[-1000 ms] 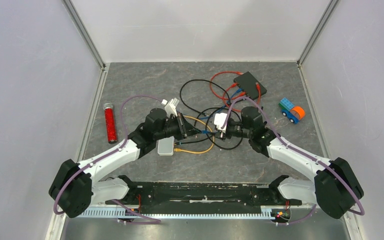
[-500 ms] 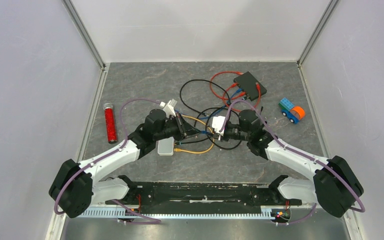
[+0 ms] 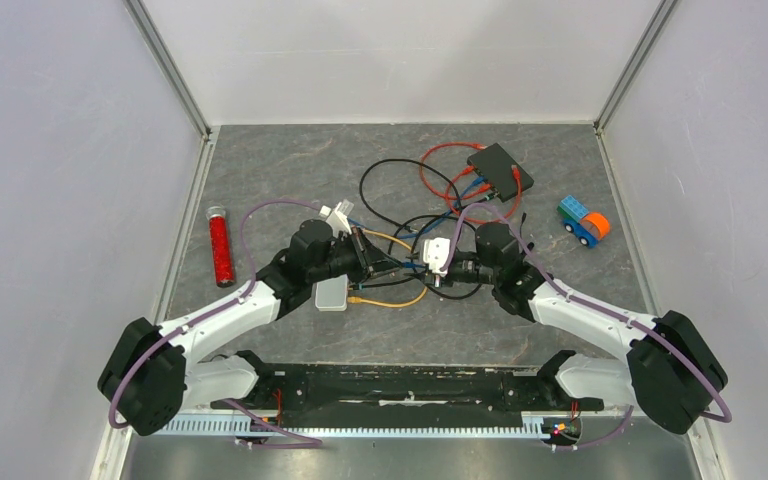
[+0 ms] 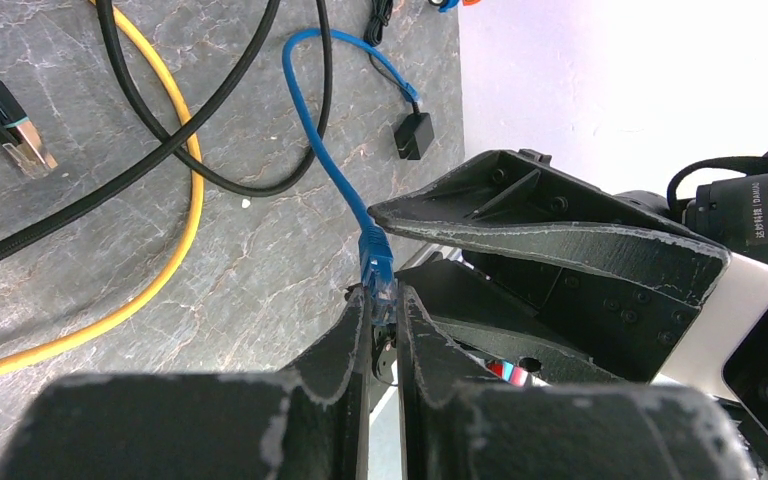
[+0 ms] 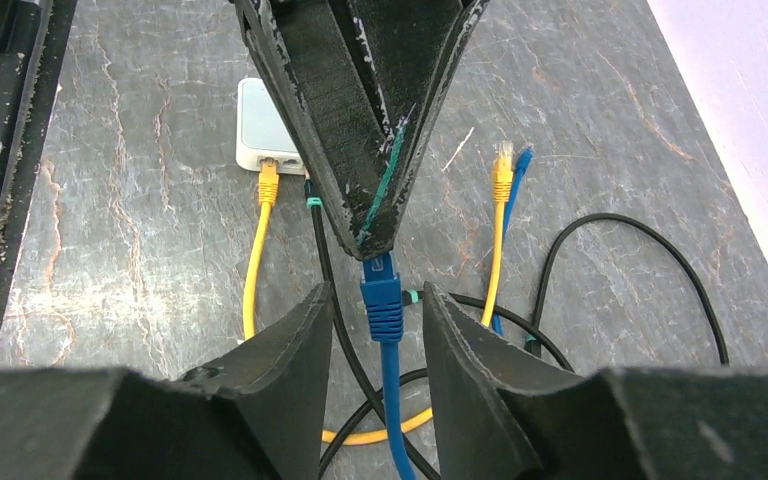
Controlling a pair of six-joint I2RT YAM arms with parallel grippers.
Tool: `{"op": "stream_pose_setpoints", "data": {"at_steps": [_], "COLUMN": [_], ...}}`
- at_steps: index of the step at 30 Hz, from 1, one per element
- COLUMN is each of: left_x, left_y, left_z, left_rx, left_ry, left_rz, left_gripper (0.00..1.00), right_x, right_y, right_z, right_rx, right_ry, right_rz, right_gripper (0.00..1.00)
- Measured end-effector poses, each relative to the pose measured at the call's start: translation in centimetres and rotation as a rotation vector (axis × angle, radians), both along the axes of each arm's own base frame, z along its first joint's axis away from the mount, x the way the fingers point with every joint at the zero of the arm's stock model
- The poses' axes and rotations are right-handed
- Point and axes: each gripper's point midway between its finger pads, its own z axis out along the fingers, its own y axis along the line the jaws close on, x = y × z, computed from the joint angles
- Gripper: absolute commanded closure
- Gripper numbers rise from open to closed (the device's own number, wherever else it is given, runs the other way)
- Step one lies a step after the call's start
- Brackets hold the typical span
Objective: Insert the plug into the switch port
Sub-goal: Pick up the connector from the center of the board, then insert the connector into the switch port.
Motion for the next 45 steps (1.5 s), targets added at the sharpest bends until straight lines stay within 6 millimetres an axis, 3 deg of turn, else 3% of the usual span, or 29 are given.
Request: {"op": "stream_pose_setpoints", "data": {"at_steps": [9,16,19,24,28,29,33,38,42,45], "left_x": [-0.1,-0.1,-0.2,-0.2,0.3,0.7,2.6,6.5,7.9,7.6], "left_y": [0.0,0.1,0.2,0.5,1.5,2.1,4.7,11.4,17.9,20.6], "left_z": [0.4,0.7,0.6,0.8,0.2,0.0,0.3,1.2,-0.8,-2.4], "left_rx": [-0.007,-0.016,-0.014,-0.017,0.032,0.062,0.168,0.308,0.425,0.490], "left_ry": [-0.008,-0.012,-0.011,-0.019,-0.007,0.002,-0.008,-0.017,0.056,0.110], "left_rz": [0.000,0.005,0.008,0.017,0.048,0.065,0.150,0.355,0.521,0.569], "left_gripper": [0.92,0.92,0.88,0.68,0.33,0.27,0.23,0.22,0.24,0.24], "right_x": [0.2,0.6,0.5,0.3,0.7,1.1,2.8,4.0,5.2,5.6], "right_y": [-0.4,-0.5,-0.6,-0.8,-1.0,-1.0,-0.8,-0.8,-0.2,0.5], "right_z": [-0.9,-0.6,-0.6,-0.2,-0.5,-0.5,-0.2,-1.6,-3.6,-4.9], "right_rx": [-0.024,-0.012,-0.003,0.014,-0.013,-0.024,-0.063,-0.129,-0.217,-0.275], "right_ry": [-0.006,-0.026,-0.030,-0.024,0.015,0.023,0.054,0.116,0.174,0.197], "right_rz": [-0.021,-0.043,-0.049,-0.057,-0.092,-0.106,-0.160,-0.224,-0.273,-0.293], "right_gripper": [0.66,0.94,1.00,1.00,1.00,1.00,1.00,1.00,1.00,1.00]}}
